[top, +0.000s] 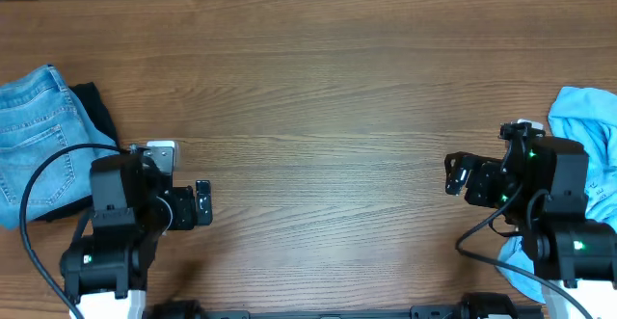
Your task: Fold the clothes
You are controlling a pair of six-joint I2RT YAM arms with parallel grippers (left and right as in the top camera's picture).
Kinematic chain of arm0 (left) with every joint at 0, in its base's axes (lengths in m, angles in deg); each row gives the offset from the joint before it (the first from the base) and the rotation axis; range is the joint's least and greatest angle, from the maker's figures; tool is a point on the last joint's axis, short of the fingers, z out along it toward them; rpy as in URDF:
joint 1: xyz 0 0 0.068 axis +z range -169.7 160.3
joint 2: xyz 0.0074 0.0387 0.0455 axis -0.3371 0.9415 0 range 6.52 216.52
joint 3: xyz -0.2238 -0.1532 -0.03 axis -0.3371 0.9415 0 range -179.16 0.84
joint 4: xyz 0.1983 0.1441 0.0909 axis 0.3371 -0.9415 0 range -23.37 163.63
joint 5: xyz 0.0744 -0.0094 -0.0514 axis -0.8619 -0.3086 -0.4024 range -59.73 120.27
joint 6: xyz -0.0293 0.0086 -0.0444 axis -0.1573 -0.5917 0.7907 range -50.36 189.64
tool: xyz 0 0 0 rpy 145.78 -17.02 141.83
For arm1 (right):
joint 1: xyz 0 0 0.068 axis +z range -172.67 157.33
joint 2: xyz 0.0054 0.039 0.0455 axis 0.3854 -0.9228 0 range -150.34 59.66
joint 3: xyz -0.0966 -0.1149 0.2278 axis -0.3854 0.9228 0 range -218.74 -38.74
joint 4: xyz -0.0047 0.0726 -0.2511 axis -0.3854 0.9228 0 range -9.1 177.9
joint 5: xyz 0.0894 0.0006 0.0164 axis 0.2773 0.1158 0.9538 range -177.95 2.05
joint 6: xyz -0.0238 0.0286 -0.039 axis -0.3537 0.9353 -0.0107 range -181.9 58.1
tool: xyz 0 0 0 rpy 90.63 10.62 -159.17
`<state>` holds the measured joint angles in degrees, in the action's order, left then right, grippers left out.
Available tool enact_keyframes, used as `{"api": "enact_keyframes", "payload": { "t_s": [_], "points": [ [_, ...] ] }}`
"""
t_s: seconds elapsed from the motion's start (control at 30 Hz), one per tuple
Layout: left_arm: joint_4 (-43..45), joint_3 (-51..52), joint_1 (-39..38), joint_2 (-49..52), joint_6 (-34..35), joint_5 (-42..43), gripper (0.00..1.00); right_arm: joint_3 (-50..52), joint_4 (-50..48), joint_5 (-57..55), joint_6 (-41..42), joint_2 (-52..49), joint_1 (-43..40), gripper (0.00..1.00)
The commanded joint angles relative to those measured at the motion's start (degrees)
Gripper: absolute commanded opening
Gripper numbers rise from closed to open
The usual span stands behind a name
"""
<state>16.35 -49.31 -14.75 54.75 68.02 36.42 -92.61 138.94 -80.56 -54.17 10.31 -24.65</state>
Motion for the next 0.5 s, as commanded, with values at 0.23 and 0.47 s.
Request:
{"api": "enact_keyframes", "payload": {
  "t_s": [0.23,0.47],
  "points": [
    [0.1,0.3,-0.1,7.5,0.7,-0.6,1.00,0.4,-0.2,-0.5,0.2,-3.7,0.0,1.00],
    [0.1,0.3,-0.1,12.7,0.7,-0.6,1.00,5.0,-3.7,-2.0,-0.4,16.4,2.1,1.00]
  ]
}}
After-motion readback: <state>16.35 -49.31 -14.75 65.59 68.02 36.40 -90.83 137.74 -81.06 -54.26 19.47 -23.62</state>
